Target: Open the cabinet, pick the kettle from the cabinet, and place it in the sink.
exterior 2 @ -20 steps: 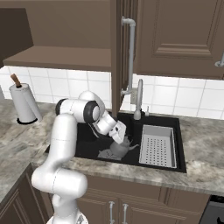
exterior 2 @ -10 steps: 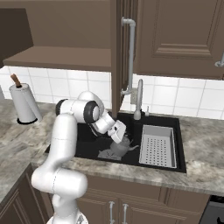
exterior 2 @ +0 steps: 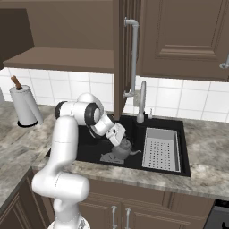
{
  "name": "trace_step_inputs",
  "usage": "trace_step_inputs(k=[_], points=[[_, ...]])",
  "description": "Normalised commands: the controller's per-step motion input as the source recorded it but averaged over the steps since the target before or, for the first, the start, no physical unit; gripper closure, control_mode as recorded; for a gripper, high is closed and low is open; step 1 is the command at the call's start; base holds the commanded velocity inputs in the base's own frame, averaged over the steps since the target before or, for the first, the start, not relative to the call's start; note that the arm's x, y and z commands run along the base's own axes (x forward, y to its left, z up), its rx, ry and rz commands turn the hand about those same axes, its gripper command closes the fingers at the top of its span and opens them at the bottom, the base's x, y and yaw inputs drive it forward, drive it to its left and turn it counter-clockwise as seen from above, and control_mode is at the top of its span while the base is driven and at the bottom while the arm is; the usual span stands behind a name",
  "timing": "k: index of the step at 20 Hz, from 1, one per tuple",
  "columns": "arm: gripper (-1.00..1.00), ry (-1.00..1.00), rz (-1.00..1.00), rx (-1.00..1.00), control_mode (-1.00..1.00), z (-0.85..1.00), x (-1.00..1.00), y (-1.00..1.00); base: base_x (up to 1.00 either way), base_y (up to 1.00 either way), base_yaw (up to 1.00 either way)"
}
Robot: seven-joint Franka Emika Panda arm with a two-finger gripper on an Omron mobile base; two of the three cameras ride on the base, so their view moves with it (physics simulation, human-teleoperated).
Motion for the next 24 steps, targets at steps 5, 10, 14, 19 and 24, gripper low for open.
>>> trace_step_inputs(k=[5,10,14,19,24], points=[[-1.0,-0.04,-0.05,0.0,-1.0,-0.42,-0.3,0.36,0.0,0.0,0.0],[-1.0,-0.04,-0.04,0.0,-1.0,-0.41,-0.26,0.37,0.0,0.0,0.0],[-1.0,-0.02,-0.05,0.0,-1.0,-0.41,-0.22,0.36,0.0,0.0,0.0],[-1.0,-0.02,-0.05,0.0,-1.0,-0.4,-0.16,0.37,0.0,0.0,0.0],[-1.0,-0.03,-0.03,0.0,-1.0,-0.38,-0.15,0.35,0.0,0.0,0.0]])
